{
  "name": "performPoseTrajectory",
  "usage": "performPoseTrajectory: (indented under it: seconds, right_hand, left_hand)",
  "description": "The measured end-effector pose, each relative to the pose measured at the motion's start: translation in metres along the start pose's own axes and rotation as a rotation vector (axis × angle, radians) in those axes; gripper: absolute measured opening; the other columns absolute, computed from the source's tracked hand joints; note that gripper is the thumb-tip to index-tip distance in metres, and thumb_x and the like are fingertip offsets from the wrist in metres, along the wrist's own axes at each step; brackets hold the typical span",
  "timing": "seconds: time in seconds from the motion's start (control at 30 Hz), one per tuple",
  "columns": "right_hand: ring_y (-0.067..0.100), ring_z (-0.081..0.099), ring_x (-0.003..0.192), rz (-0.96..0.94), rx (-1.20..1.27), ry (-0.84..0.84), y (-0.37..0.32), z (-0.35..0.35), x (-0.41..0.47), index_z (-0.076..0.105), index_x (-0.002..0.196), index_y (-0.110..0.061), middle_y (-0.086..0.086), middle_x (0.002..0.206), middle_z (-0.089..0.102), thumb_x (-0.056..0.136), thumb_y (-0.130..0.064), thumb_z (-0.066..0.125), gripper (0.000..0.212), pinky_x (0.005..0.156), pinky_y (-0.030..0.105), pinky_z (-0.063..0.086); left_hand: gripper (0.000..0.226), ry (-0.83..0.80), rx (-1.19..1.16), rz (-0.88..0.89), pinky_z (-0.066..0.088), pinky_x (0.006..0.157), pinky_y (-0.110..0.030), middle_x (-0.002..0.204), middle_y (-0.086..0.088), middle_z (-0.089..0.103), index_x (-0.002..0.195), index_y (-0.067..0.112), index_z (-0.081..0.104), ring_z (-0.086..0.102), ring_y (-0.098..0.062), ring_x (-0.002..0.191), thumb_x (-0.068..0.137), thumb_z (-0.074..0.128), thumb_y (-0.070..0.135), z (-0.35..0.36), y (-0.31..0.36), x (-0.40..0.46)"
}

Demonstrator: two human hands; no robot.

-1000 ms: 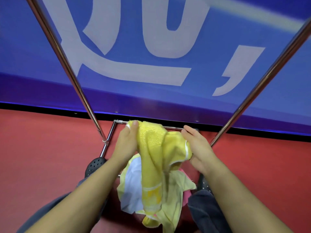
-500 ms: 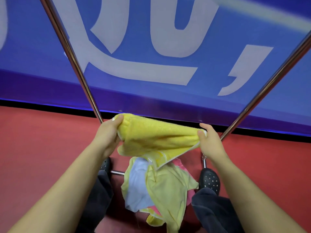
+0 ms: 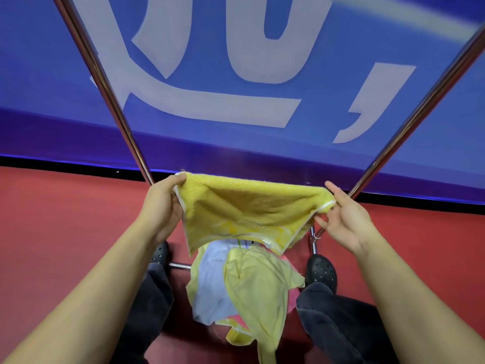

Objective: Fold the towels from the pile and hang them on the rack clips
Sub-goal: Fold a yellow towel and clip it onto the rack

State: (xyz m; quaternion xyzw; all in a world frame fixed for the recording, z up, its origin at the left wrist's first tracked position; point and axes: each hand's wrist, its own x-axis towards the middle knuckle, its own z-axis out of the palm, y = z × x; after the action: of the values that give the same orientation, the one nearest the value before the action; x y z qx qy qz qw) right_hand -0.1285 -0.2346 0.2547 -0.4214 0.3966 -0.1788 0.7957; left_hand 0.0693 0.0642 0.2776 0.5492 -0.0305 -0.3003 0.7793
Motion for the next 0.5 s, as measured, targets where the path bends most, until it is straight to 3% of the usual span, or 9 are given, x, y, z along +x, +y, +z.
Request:
performPoseTrajectory:
  seconds: [0.07, 0.13, 0.23, 0.37, 0.43, 0.5]
  right_hand:
    - [0.017, 0.069, 0.105, -0.066, 0.019, -0.120, -0.003, 0.000, -0.005, 0.058, 0.135, -0.029, 0.001, 0.115, 0.072, 0.102, -0.025, 0.054, 0.033, 0.098, 0.036, 0.049]
    - [0.017, 0.067, 0.090, -0.152, -0.071, -0.155, 0.000, 0.000, -0.004, 0.060, 0.136, -0.026, 0.008, 0.097, 0.068, 0.098, -0.010, 0.059, 0.041, 0.090, 0.029, 0.053]
    - [0.025, 0.051, 0.075, -0.337, -0.388, -0.054, 0.004, 0.002, -0.002, 0.066, 0.131, -0.024, 0.013, 0.078, 0.046, 0.095, -0.001, 0.064, 0.043, 0.080, 0.032, 0.049]
    - [0.019, 0.046, 0.057, -0.434, -0.808, 0.099, 0.004, 0.010, -0.001, 0.065, 0.129, -0.021, 0.009, 0.071, 0.048, 0.100, -0.007, 0.053, 0.034, 0.060, 0.032, 0.043]
    - [0.019, 0.060, 0.057, -0.399, -0.862, 0.110, 0.001, 0.014, -0.003, 0.060, 0.131, -0.019, 0.006, 0.072, 0.055, 0.103, -0.006, 0.046, 0.034, 0.069, 0.039, 0.052]
    - [0.021, 0.068, 0.062, -0.360, -0.876, 0.104, -0.003, 0.016, -0.004, 0.056, 0.131, -0.019, 0.009, 0.075, 0.059, 0.103, -0.004, 0.042, 0.034, 0.074, 0.041, 0.054]
  left_hand:
    - [0.024, -0.027, -0.028, -0.046, 0.061, 0.074, -0.029, 0.089, -0.013, 0.075, 0.097, 0.003, 0.068, 0.073, -0.021, 0.080, 0.101, 0.049, 0.015, 0.000, 0.000, -0.002]
    - [0.019, -0.023, -0.033, -0.050, 0.061, 0.077, -0.031, 0.095, -0.015, 0.072, 0.103, 0.002, 0.066, 0.071, -0.024, 0.084, 0.100, 0.053, 0.016, -0.004, -0.002, -0.001]
    - [0.017, 0.079, 0.008, 0.052, 0.060, 0.070, -0.028, 0.092, -0.012, 0.070, 0.114, 0.004, 0.061, 0.069, -0.020, 0.078, 0.098, 0.060, 0.008, -0.006, -0.003, 0.001]
    - [0.044, 0.172, 0.137, 0.224, 0.053, 0.056, -0.020, 0.065, 0.008, 0.071, 0.134, 0.020, 0.052, 0.066, -0.006, 0.058, 0.097, 0.061, -0.002, -0.007, -0.003, -0.003]
    - [0.057, 0.124, 0.187, 0.259, 0.055, 0.063, -0.021, 0.066, 0.008, 0.071, 0.143, 0.027, 0.050, 0.065, -0.007, 0.061, 0.097, 0.061, -0.004, -0.011, -0.005, -0.003]
    - [0.053, 0.093, 0.281, 0.286, 0.051, 0.071, -0.030, 0.066, 0.009, 0.061, 0.136, 0.032, 0.061, 0.056, -0.014, 0.067, 0.096, 0.063, -0.002, -0.015, -0.006, -0.003]
